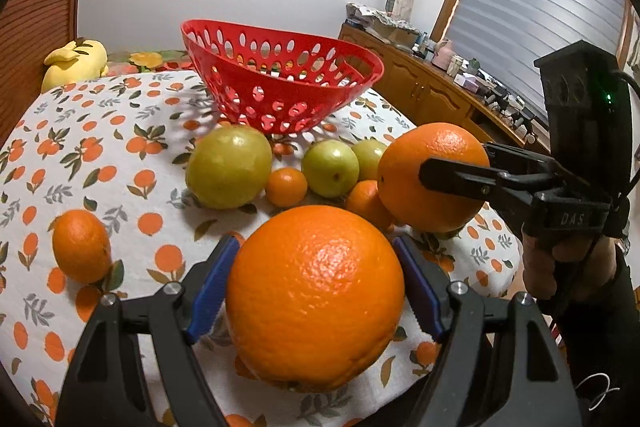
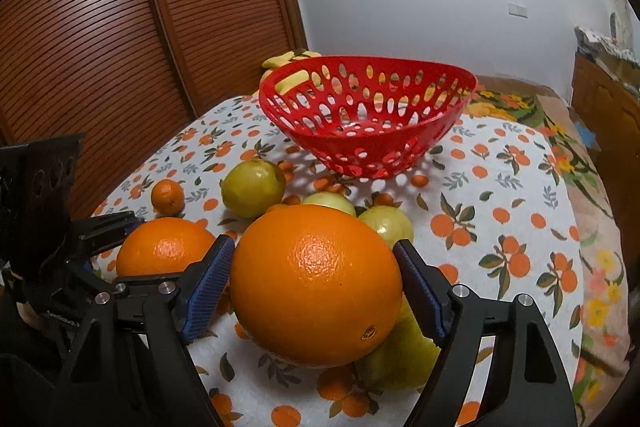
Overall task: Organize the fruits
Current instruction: 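Carry both held large oranges up and over the red basket, then open both tools to drop the oranges into the red basket, then withdraw, then grasp a small tangerine with the left tool while the right tool grasps the green pomelo, then carry the tangerine and the green pomelo up over the red basket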
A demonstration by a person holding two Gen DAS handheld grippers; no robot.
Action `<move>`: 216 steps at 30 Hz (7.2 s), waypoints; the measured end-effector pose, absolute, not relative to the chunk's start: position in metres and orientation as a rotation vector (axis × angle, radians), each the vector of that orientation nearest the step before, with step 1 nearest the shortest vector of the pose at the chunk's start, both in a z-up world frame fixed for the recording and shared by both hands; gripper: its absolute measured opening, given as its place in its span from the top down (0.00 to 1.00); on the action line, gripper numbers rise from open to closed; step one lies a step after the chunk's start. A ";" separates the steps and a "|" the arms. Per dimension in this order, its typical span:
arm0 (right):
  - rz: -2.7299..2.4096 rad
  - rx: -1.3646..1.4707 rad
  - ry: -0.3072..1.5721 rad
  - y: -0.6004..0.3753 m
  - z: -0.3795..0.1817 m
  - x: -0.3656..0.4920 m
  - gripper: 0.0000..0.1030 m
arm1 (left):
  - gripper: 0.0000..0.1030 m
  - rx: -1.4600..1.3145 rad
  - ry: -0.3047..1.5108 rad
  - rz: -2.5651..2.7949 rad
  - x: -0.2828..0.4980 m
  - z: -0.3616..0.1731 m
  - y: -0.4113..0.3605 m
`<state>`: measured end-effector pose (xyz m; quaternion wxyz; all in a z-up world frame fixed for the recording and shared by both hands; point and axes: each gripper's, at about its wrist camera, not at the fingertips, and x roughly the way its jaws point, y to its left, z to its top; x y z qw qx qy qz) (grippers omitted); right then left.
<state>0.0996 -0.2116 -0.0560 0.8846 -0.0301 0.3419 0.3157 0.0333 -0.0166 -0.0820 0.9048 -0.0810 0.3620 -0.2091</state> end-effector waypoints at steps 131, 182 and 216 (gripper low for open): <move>0.402 0.009 0.719 -0.252 -0.080 0.081 0.21 | 0.22 -0.064 0.724 -0.229 0.074 -0.072 0.046; 0.374 0.021 0.758 -0.260 -0.112 0.082 0.35 | 0.56 -0.162 0.803 -0.053 0.060 -0.120 0.129; 0.441 -0.004 0.650 -0.266 -0.059 0.091 0.35 | 0.56 -0.095 0.661 -0.290 0.098 -0.035 0.023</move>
